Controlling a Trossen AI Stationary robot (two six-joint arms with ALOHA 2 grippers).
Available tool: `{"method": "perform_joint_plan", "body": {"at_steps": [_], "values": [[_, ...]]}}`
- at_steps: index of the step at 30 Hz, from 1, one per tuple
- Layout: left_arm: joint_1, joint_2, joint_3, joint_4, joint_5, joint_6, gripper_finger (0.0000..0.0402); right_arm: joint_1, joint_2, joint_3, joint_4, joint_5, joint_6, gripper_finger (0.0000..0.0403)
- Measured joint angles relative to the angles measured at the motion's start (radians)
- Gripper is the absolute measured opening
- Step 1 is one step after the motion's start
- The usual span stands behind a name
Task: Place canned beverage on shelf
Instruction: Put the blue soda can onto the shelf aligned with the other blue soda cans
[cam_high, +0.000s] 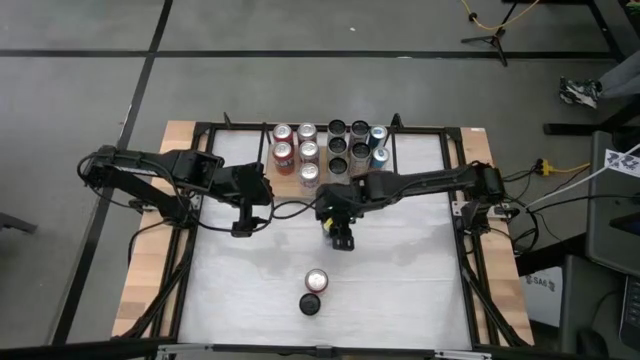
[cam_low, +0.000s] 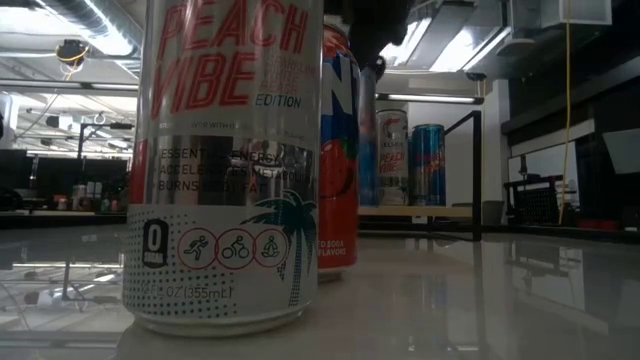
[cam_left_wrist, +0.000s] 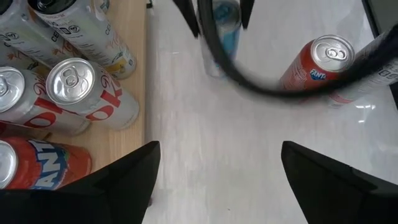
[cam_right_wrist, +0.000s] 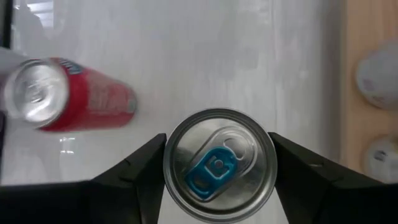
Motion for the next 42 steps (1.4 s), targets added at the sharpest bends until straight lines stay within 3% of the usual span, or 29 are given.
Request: {"method": "perform_joint_plan", "body": {"at_steps": [5,18,31,42], "values": [[0.000,0.000,0.000,0.001,0.000,-0.001,0.0328,0.000,-0.077,0.000,-0.063,0.004,0.000,0.0236],[0.000,0.000,0.000,0.046,0.000,-0.002,0.0328,-0.014,-0.269,-0.016,-0.258,0.147,-0.011,0.0236],[0.000,0.000,0.000,0.050,0.000,-0.002,0.0328,-0.215,-0.471,-0.310,-0.130,0.150,-0.047,0.0237],[0.000,0.000,0.000,0.049,0.000,-0.002,0.0328,-0.368,-0.490,-0.425,-0.060,0.045,-0.167,0.0237]]}}
